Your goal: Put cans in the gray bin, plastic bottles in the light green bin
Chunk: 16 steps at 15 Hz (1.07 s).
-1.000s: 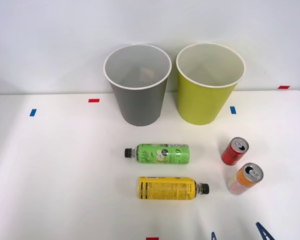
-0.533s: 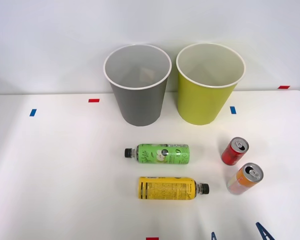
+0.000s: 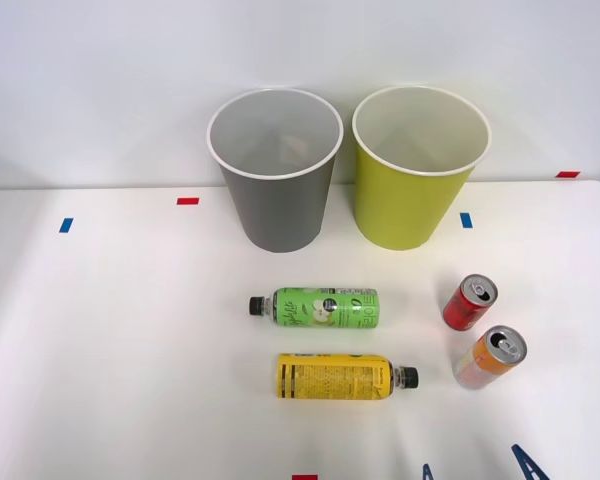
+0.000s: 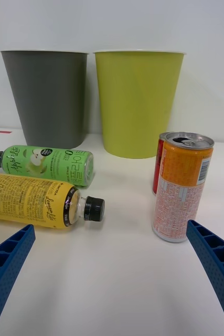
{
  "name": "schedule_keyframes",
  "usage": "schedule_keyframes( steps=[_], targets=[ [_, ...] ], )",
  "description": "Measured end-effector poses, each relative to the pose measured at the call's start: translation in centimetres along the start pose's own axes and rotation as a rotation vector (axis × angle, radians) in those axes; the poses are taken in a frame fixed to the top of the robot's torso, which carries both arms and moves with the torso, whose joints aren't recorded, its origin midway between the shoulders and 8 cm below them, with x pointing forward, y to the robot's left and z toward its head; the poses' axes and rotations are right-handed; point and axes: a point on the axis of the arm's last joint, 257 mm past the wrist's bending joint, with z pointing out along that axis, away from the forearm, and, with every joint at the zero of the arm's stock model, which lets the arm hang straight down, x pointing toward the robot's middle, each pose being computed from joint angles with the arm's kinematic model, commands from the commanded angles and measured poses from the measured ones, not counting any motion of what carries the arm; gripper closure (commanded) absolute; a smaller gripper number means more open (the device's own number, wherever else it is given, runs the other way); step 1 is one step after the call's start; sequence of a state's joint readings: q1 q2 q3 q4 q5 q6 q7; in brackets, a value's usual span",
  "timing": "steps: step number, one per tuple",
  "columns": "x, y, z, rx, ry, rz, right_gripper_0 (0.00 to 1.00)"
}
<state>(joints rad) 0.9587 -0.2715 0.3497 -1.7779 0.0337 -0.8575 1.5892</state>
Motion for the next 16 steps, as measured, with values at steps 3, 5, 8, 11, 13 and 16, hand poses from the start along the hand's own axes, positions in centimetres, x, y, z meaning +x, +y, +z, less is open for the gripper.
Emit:
schedule_keyframes(
  steps=[3,5,8,11,13,16],
  targets=[
    [0.0,0.0,0.0,0.000,0.000,0.000,0.00],
    [0.0,0.0,0.0,0.000,0.000,0.000,0.00],
    [0.0,0.0,0.0,0.000,0.000,0.000,0.00],
    [0.0,0.0,0.0,0.000,0.000,0.000,0.00],
    [0.2,0.0,-0.1,0.001,0.006,0.001,0.00],
    [2.2,0.0,-0.7,0.017,0.057,0.020,0.00]
  ],
)
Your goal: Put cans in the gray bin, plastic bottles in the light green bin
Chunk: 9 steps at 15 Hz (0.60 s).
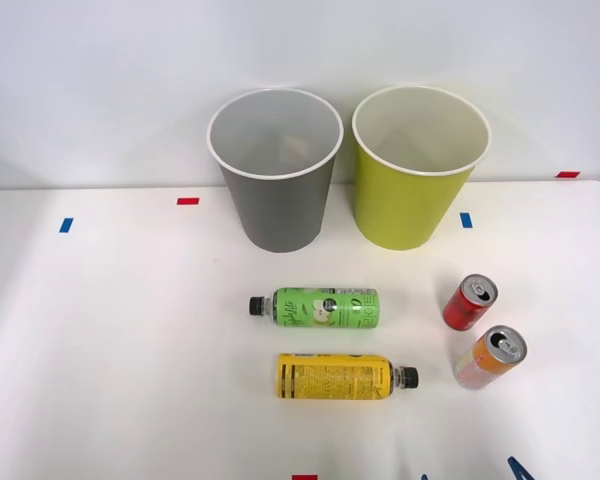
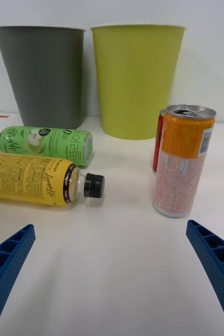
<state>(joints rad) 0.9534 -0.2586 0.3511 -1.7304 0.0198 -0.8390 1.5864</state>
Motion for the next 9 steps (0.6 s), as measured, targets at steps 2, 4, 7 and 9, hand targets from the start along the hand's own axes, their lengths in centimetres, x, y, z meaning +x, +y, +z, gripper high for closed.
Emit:
schedule_keyframes(
  steps=[2,4,7,9],
  targets=[
    [-0.3,-0.9,0.5,0.029,-0.014,0.029,0.00],
    [-1.1,-1.9,1.8,0.045,-0.056,0.036,0.00],
    [-2.6,-3.4,4.1,0.050,-0.123,0.029,0.00],
    [-3.0,-4.1,4.9,0.056,-0.143,0.035,0.00]
  ],
)
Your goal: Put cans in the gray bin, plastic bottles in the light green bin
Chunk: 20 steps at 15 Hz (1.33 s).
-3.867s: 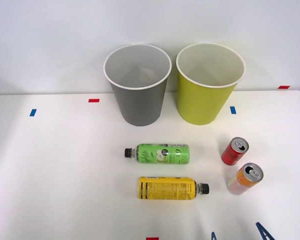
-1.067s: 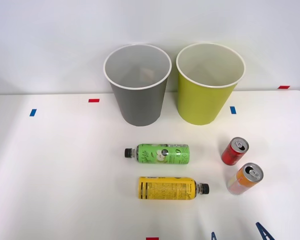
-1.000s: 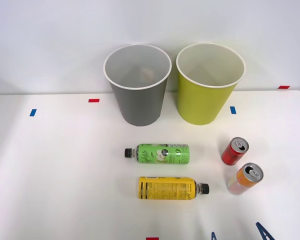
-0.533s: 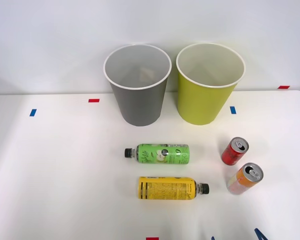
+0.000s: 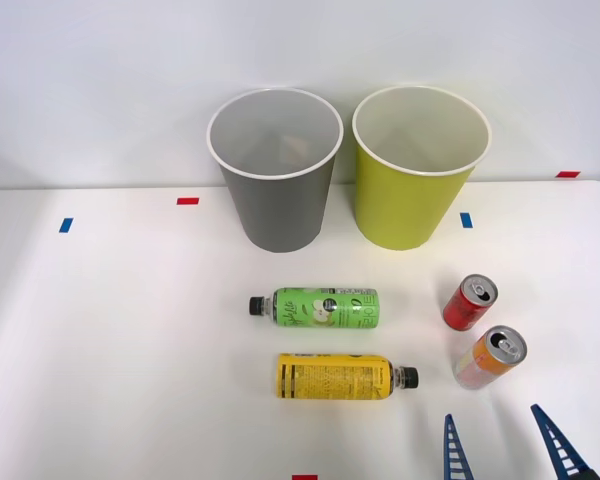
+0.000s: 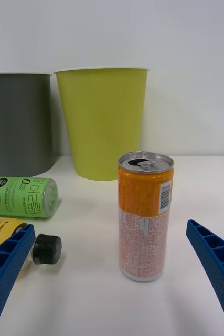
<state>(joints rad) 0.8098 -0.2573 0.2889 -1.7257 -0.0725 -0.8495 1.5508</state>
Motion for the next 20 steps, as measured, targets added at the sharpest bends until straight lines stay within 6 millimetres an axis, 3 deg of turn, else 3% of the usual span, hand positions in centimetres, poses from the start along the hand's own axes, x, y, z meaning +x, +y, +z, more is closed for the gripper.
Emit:
schedule_keyframes(
  steps=[5,12,20],
  targets=[
    [0.3,-1.1,1.9,0.018,-0.027,-0.007,0.00],
    [0.4,-2.1,6.6,0.040,-0.034,-0.013,0.00],
    [1.2,-2.3,8.9,0.036,-0.003,-0.014,0.00]
  ],
)
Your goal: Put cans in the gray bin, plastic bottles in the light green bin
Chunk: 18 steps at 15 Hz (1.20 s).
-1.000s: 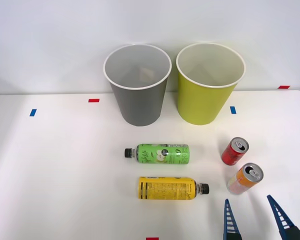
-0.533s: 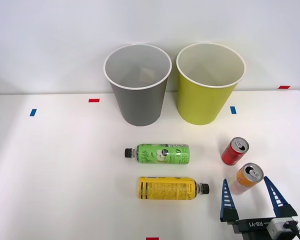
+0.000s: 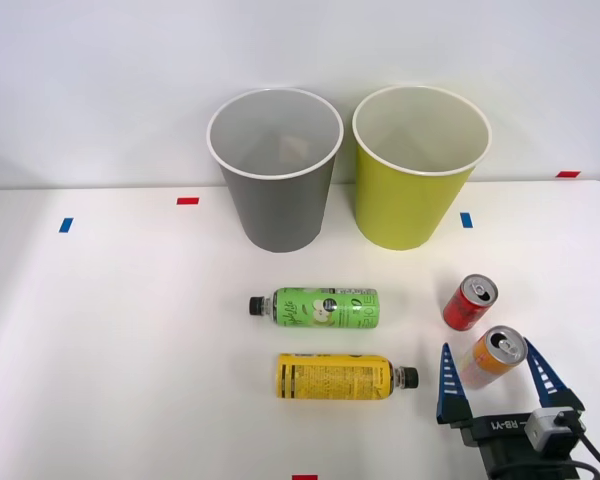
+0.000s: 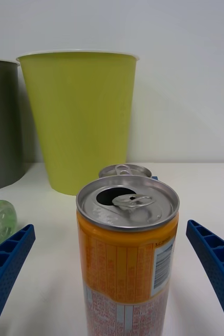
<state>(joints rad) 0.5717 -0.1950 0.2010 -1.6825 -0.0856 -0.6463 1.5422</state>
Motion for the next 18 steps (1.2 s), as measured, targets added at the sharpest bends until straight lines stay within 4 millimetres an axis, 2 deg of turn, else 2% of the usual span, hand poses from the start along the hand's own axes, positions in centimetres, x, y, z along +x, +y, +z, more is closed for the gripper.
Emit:
schedule_keyframes(
  steps=[4,5,6,7,18],
  targets=[
    [-0.04,-0.34,1.10,0.002,0.001,-0.006,0.00],
    [-0.08,-0.44,1.16,0.004,0.000,-0.006,0.16],
    [-0.10,-0.56,1.18,0.007,0.000,-0.009,0.64],
    [-0.10,-0.64,1.18,0.008,0.000,-0.011,0.99],
    [0.11,-0.46,0.83,0.022,0.006,-0.019,1.00]
  ],
)
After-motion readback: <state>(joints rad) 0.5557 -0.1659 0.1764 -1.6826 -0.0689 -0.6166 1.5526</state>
